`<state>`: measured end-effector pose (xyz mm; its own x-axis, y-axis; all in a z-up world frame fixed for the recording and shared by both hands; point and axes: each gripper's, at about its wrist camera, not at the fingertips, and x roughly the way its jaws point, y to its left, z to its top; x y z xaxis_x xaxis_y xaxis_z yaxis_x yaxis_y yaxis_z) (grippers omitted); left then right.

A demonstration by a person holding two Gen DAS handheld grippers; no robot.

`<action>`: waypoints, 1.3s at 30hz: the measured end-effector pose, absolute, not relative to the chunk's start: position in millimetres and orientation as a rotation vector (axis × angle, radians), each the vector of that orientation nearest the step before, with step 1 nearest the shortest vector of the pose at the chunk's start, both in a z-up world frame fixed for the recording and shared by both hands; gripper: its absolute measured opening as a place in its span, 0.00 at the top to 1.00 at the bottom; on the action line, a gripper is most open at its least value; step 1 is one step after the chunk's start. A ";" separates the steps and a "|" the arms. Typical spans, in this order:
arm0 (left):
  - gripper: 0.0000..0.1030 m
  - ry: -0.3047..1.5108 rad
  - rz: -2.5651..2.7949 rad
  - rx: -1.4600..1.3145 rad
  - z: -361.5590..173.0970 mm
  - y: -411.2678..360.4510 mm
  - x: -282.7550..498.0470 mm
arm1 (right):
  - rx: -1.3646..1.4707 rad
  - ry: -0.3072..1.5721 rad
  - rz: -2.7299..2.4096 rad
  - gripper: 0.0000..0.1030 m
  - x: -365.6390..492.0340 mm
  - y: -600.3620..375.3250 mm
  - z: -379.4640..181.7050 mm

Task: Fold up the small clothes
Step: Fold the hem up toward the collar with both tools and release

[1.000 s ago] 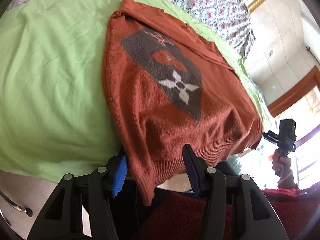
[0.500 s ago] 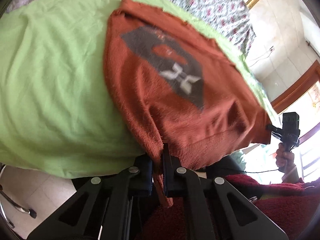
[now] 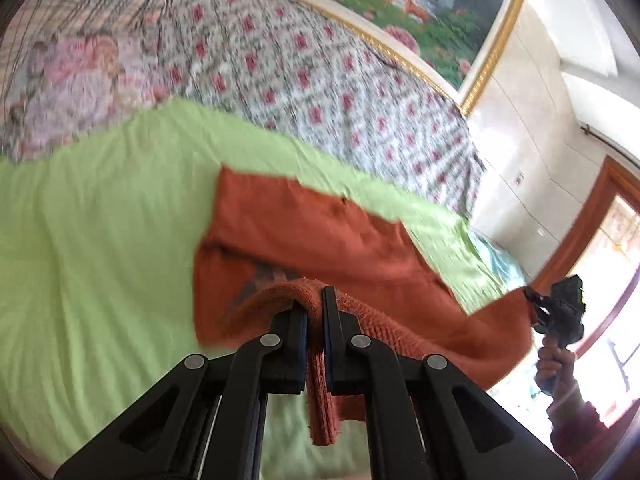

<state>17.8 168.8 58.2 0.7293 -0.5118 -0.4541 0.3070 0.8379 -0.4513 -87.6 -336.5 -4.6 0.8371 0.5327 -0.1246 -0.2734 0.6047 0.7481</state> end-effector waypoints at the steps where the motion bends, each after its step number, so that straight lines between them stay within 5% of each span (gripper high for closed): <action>1: 0.96 0.596 -0.442 -0.367 60.1 172.1 31.2 | 0.795 0.345 0.455 0.93 -77.4 -341.1 -1.5; 15: 0.97 0.661 -0.303 -0.330 61.8 136.4 203.2 | 0.707 0.438 0.209 0.93 75.5 -392.1 15.3; 27: 0.95 0.882 -0.216 -0.290 -7.4 122.3 301.3 | 0.718 0.620 0.100 0.93 169.0 -414.4 -37.7; 32: 0.84 0.935 -0.263 -0.323 -25.7 120.4 286.3 | 0.732 0.695 0.050 0.87 175.6 -415.1 -54.7; 34: 0.76 0.932 -0.306 -0.310 -22.1 110.1 265.0 | 0.724 0.668 0.007 0.74 159.1 -414.7 -50.7; 39: 0.67 0.956 -0.476 -0.236 -17.7 54.0 224.5 | 0.624 0.590 0.078 0.73 123.2 -374.3 -26.2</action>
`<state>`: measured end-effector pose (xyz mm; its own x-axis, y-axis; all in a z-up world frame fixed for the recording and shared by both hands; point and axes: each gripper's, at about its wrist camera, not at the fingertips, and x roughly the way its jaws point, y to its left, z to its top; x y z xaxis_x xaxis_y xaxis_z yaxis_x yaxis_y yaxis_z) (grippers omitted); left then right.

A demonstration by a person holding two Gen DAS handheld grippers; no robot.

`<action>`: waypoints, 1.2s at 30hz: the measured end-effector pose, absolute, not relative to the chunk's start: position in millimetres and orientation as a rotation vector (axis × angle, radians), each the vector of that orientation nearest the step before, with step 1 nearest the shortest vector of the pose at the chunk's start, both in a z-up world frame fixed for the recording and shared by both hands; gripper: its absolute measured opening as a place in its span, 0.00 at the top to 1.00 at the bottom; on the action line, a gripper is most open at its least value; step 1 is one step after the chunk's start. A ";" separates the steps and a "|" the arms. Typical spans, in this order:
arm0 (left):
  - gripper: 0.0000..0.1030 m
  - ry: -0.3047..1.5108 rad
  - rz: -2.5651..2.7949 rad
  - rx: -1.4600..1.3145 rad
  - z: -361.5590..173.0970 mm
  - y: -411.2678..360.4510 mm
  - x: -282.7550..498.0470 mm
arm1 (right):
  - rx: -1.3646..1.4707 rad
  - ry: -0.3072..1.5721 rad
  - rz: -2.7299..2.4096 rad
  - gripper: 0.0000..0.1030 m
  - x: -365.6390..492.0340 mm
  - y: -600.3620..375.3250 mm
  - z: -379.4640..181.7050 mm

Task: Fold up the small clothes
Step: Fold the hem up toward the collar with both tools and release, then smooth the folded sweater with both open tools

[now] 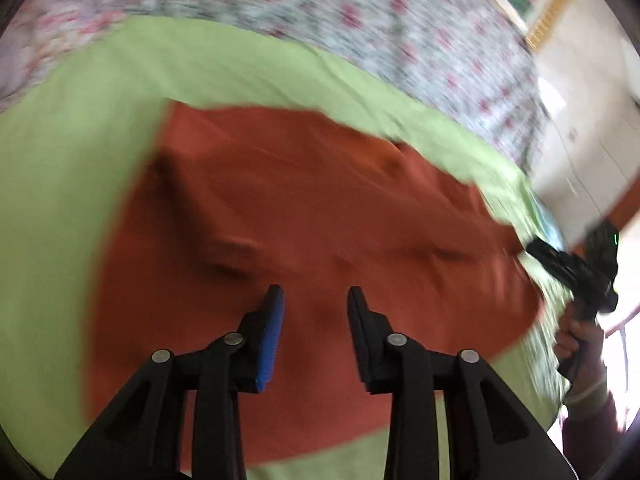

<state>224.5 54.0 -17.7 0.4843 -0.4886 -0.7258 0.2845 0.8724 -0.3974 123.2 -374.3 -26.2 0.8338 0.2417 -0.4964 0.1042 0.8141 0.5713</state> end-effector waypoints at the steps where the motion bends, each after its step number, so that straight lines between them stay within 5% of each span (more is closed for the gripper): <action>1: 0.66 0.971 -0.488 -0.199 -19.8 40.6 223.4 | 0.585 0.605 0.137 0.72 124.3 -358.5 -23.8; 8: 0.67 1.017 -0.429 0.005 -25.9 10.1 273.3 | 0.239 0.897 0.292 0.73 177.6 -278.6 -46.1; 12: 0.72 1.002 -0.342 -0.030 -16.6 26.8 325.9 | 0.249 0.883 0.151 0.74 207.3 -308.2 -39.4; 16: 0.57 0.938 -0.192 -0.078 -2.5 44.4 363.6 | 0.312 0.792 -0.045 0.72 225.2 -347.1 -25.3; 19: 0.57 0.923 -0.157 -0.162 2.8 63.5 369.4 | 0.411 0.750 -0.100 0.72 228.0 -373.8 -19.3; 36: 0.51 0.877 -0.126 -0.287 -15.1 104.6 159.9 | 0.551 0.698 -0.129 0.72 95.3 -355.3 -51.0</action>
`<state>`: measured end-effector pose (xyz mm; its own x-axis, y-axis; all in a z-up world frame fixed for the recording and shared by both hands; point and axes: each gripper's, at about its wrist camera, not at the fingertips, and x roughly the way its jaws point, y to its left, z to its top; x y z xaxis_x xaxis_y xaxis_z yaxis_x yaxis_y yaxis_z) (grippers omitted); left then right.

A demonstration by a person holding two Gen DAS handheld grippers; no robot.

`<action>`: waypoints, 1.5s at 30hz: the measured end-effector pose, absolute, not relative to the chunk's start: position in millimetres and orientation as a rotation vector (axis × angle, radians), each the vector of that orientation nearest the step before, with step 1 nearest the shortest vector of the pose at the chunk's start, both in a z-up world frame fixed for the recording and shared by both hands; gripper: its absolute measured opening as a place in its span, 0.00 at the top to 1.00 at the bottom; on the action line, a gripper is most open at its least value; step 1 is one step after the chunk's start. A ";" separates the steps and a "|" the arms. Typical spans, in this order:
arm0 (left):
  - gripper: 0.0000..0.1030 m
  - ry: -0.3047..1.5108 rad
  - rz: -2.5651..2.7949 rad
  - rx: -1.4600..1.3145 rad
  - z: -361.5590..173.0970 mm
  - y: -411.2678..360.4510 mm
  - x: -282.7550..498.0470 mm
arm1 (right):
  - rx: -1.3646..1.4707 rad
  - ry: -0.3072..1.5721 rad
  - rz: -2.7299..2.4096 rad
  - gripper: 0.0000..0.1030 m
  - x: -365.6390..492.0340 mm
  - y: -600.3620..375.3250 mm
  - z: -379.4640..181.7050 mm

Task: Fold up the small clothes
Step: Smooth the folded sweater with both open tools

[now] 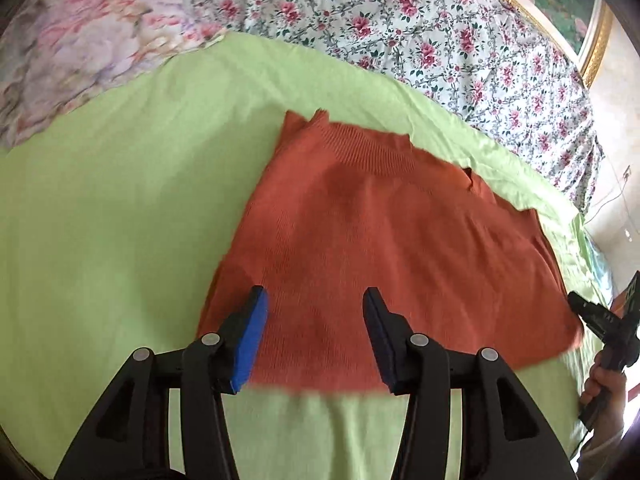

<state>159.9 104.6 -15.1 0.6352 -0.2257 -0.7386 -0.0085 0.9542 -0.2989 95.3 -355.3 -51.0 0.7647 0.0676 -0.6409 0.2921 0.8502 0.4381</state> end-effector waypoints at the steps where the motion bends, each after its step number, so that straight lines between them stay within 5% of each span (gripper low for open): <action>1: 0.51 0.879 -0.122 -0.297 -16.0 107.7 150.4 | 0.569 0.679 -0.134 0.72 86.5 -354.8 -48.3; 17: 0.37 0.935 -0.208 -0.425 -36.3 89.7 100.9 | 0.577 0.649 0.032 0.59 39.3 -283.8 -33.3; 36: 0.29 0.871 -0.078 -0.553 -44.5 107.3 163.5 | 0.628 0.674 0.087 0.50 33.1 -275.4 -41.5; 39: 0.33 0.866 -0.040 -0.513 -42.5 101.6 172.4 | 0.647 0.679 0.095 0.50 36.5 -277.5 -45.6; 43: 0.74 0.868 -0.035 -0.501 -40.7 99.7 181.0 | 0.661 0.683 0.108 0.50 40.3 -279.3 -48.7; 45: 0.85 0.863 -0.046 -0.458 -32.5 93.1 183.3 | 0.665 0.680 0.115 0.50 42.1 -281.4 -48.4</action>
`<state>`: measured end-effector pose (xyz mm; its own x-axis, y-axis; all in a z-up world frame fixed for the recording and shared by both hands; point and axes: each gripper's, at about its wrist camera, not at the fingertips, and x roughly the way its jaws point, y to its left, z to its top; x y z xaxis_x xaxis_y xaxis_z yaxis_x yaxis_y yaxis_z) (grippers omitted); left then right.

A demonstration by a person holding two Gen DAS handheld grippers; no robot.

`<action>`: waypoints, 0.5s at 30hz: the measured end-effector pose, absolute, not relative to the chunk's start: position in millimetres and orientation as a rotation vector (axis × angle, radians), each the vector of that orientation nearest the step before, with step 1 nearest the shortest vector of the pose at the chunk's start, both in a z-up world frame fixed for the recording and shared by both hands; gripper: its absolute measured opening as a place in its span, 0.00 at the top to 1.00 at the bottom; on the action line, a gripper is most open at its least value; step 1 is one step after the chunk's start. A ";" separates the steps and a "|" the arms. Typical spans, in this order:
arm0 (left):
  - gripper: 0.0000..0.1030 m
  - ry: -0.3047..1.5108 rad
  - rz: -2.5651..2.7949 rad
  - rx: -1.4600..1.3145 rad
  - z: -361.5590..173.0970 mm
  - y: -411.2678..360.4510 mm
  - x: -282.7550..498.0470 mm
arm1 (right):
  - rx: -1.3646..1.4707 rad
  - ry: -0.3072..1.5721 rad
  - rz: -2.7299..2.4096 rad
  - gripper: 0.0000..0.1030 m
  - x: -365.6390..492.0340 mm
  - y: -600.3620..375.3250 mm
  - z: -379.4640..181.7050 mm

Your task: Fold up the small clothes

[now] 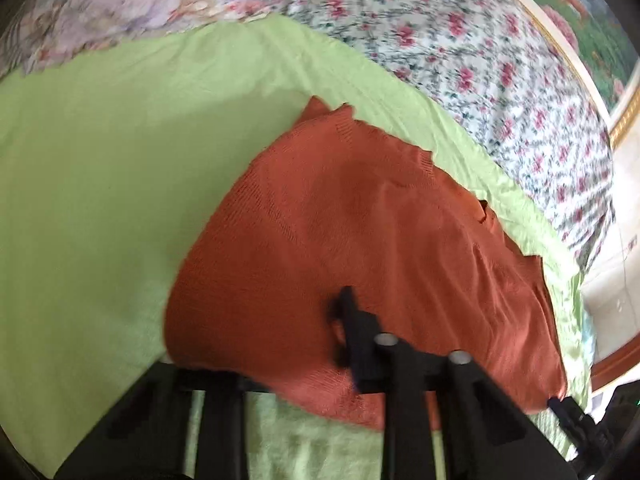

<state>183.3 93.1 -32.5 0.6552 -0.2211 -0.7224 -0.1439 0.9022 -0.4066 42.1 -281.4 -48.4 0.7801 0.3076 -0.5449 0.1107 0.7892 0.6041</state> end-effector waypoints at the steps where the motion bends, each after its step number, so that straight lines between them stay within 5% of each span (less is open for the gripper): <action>1: 0.88 0.845 -0.059 -0.428 -24.5 87.3 182.4 | 0.666 0.677 0.120 0.50 43.6 -283.3 -48.2; 8: 0.93 0.721 -0.255 -0.209 28.8 -0.5 181.6 | 0.704 0.658 0.164 0.50 62.0 -307.1 -41.3; 15: 0.93 0.772 -0.414 -0.038 -0.1 -102.6 184.7 | 0.719 0.691 0.236 0.50 118.0 -331.0 -29.1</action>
